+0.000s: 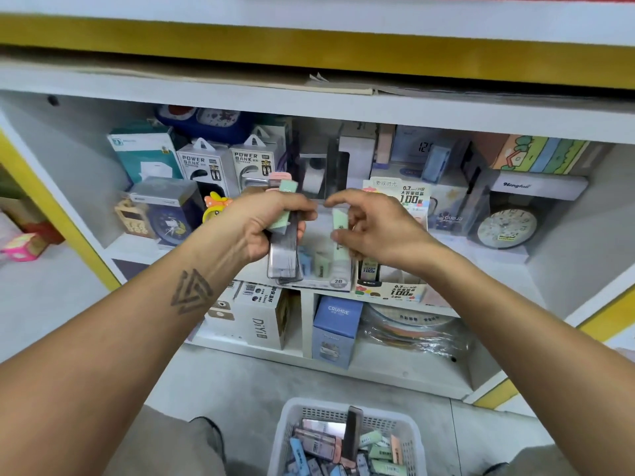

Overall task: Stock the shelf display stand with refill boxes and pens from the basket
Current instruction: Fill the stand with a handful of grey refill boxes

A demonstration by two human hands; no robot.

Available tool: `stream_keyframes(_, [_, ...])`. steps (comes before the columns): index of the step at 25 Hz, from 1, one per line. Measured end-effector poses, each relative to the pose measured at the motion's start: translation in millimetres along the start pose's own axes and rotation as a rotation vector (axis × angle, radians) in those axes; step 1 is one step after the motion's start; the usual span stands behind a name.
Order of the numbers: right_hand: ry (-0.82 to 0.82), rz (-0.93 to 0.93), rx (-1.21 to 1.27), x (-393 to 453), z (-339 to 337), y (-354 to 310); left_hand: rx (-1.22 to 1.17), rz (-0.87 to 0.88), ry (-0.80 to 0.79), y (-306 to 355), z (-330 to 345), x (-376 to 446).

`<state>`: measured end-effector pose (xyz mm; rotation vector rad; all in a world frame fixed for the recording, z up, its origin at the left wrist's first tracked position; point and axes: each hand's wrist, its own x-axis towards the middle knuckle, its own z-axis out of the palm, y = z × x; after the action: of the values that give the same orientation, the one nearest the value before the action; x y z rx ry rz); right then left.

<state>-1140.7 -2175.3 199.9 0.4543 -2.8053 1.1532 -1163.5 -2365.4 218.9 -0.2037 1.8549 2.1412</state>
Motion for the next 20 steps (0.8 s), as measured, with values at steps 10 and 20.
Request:
stream_keyframes(10, [0.112,0.100,0.225,15.1,8.7,1.6,0.018,-0.078,0.024,-3.4,-39.2,3.4])
stream_keyframes(20, [0.007,-0.100,-0.433,16.8,36.0,10.5,0.086,-0.092,-0.007,-8.5,-37.4,1.8])
